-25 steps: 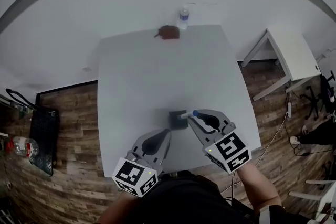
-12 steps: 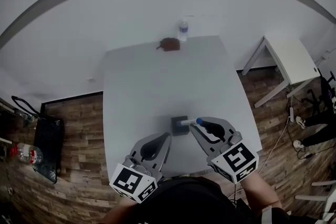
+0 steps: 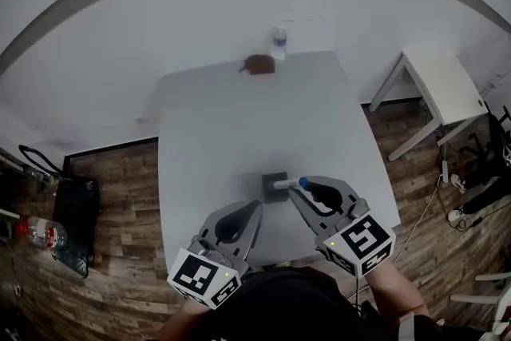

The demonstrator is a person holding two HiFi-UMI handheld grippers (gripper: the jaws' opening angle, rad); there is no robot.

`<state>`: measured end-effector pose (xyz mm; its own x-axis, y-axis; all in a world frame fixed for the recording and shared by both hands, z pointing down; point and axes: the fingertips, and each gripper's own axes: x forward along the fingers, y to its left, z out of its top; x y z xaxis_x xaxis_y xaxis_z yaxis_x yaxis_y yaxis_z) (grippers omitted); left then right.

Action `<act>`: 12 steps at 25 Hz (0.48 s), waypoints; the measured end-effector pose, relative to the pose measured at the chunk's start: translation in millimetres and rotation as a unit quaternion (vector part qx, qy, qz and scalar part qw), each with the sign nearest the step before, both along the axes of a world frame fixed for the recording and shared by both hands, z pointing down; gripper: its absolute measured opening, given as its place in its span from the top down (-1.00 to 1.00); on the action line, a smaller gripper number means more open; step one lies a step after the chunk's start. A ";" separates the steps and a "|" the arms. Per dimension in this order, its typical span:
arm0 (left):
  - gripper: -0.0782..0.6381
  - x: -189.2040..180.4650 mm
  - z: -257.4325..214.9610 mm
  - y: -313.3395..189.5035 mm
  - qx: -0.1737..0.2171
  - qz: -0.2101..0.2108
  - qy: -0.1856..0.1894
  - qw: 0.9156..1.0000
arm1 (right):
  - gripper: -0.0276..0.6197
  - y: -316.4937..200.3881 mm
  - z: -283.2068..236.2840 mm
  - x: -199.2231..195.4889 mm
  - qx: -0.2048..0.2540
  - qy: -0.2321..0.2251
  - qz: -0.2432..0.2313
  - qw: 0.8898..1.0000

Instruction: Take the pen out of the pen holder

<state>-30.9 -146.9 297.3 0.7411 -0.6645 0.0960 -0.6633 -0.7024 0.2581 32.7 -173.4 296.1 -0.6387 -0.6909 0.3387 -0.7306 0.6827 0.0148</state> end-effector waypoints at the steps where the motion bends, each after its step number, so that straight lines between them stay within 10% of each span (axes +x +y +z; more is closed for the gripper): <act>1: 0.77 -0.3 -0.4 0.0 0.001 0.000 0.000 1.000 | 0.71 -0.2 0.1 -0.4 0.001 0.000 0.001 1.000; 12: 0.77 0.8 2.3 0.3 -0.002 -0.002 -0.002 1.000 | 0.71 -1.9 3.9 -1.4 -0.003 -0.003 0.000 1.000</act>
